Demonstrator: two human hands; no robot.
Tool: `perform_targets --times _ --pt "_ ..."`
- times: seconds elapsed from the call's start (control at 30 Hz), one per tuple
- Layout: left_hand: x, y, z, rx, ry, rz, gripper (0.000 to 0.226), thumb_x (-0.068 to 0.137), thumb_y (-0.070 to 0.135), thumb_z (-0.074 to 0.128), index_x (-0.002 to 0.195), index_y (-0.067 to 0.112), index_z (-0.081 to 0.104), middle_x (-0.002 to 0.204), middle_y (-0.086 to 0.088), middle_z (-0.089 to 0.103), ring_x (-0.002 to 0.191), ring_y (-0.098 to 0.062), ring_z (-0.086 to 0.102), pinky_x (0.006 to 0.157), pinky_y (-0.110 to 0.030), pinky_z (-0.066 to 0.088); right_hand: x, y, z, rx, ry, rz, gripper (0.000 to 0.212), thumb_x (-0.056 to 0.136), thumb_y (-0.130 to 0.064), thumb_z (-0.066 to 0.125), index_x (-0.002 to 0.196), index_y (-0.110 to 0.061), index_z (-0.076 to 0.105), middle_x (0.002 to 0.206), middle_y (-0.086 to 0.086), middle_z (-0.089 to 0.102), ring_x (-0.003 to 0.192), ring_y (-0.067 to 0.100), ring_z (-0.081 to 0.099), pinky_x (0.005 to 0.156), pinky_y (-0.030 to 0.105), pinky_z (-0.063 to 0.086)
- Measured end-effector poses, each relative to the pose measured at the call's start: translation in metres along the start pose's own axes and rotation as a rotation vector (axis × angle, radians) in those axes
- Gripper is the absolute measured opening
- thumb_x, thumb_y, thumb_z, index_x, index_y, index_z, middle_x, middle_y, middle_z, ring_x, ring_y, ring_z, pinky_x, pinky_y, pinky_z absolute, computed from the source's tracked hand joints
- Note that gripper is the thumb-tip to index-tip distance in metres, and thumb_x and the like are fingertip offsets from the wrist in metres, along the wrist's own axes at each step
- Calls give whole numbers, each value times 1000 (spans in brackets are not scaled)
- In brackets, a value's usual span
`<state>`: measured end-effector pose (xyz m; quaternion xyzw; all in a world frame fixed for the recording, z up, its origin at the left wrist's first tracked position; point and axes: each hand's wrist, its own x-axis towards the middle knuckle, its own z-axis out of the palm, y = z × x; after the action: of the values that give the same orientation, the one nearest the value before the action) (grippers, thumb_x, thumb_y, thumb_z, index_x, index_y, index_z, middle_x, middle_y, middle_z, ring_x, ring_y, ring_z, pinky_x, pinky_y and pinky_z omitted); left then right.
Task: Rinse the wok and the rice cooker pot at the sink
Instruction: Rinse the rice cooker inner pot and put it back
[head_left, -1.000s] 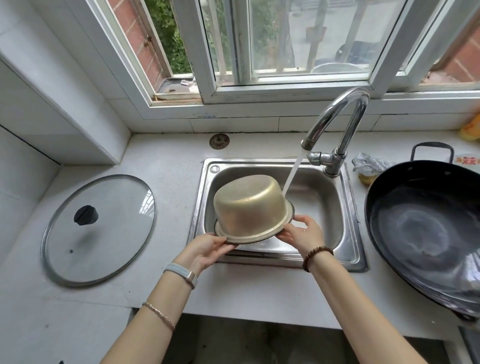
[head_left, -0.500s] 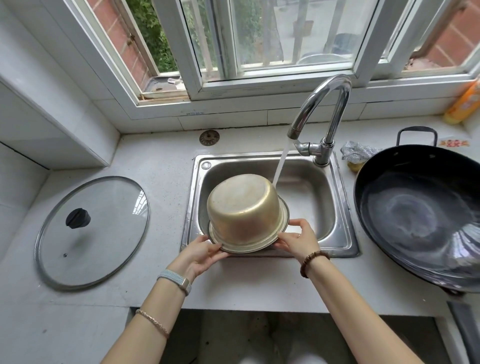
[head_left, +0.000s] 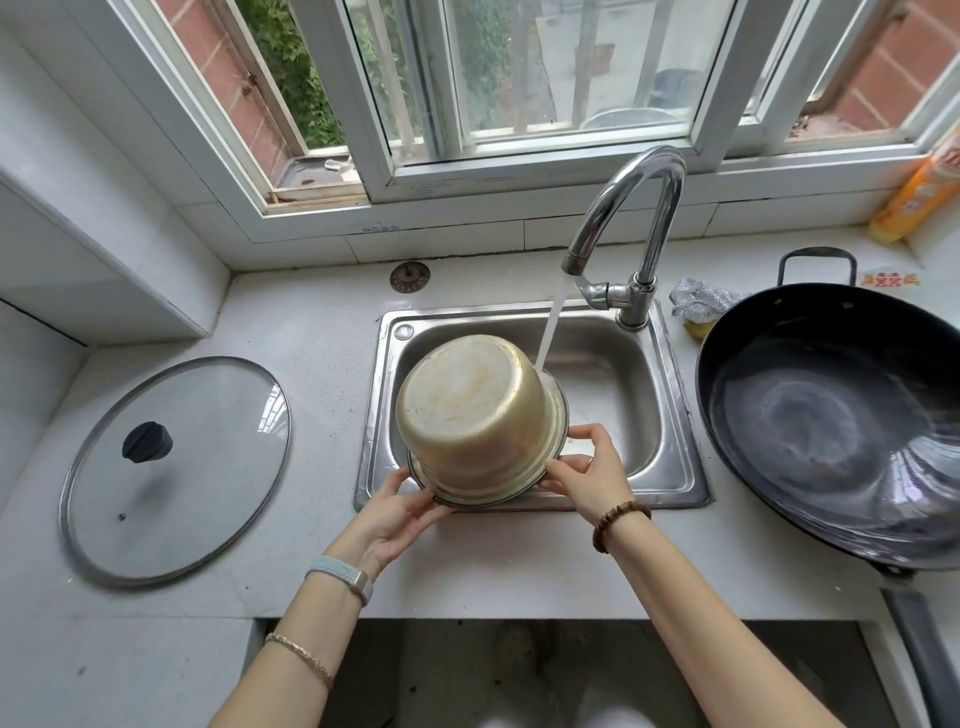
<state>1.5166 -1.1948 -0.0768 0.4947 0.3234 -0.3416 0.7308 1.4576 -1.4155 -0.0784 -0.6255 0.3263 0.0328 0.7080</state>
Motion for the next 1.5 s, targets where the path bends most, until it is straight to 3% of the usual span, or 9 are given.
perform_targets --times 0.17,0.27,0.37,0.47,0.67,0.8,1.17,1.33,1.5 --pt "-4 5 5 21 -8 -1 23 95 -14 44 105 7 49 105 -27 61 91 -34 65 66 -39 60 6 2 -3 39 22 59 32 87 -2 64 111 -11 45 86 17 70 72 26 72 83 38 58" --pt "-6 10 9 16 -15 5 18 95 -13 43 96 5 48 100 -25 62 81 -32 69 57 -34 61 10 0 -2 118 30 142 33 86 3 63 110 -6 42 85 20 67 66 22 70 68 24 60" --pt "-5 15 11 25 -19 16 21 95 -13 43 109 2 46 99 -24 63 86 -33 65 56 -35 61 11 3 -2 172 25 217 33 87 5 61 111 -5 40 90 24 67 70 26 70 65 21 59" --pt "-3 17 12 92 -21 42 37 94 -14 46 127 2 43 99 -21 65 75 -26 72 57 -34 60 10 10 -3 209 26 264 33 87 9 58 111 -4 39 101 32 63 70 28 69 59 20 58" --pt "-1 14 21 178 -39 79 48 91 -14 51 135 3 39 98 -22 66 71 -25 73 62 -36 61 3 16 -13 259 48 303 40 86 10 59 117 -4 38 101 32 61 55 18 69 55 18 56" --pt "3 10 26 220 -48 93 55 90 -14 54 139 2 37 107 -27 66 85 -32 72 74 -42 61 0 18 -20 256 80 301 45 85 11 60 122 -2 37 106 33 60 67 26 68 53 19 56" --pt "-2 0 38 261 -125 105 32 91 -16 50 107 12 50 102 -30 65 81 -37 72 67 -42 61 -8 25 -39 219 103 276 38 87 12 57 115 -5 38 101 30 60 77 31 67 58 21 58" --pt "-4 2 41 307 -145 128 34 90 -16 50 113 9 50 88 -23 72 75 -33 73 61 -36 61 -9 34 -39 218 116 311 39 83 9 64 115 1 44 108 31 61 80 30 70 57 22 58" --pt "0 12 59 387 -167 179 35 90 -11 56 118 8 50 79 -15 74 73 -29 73 71 -36 61 -13 22 -42 379 99 326 15 86 15 57 87 1 52 90 22 61 83 30 63 58 22 58"
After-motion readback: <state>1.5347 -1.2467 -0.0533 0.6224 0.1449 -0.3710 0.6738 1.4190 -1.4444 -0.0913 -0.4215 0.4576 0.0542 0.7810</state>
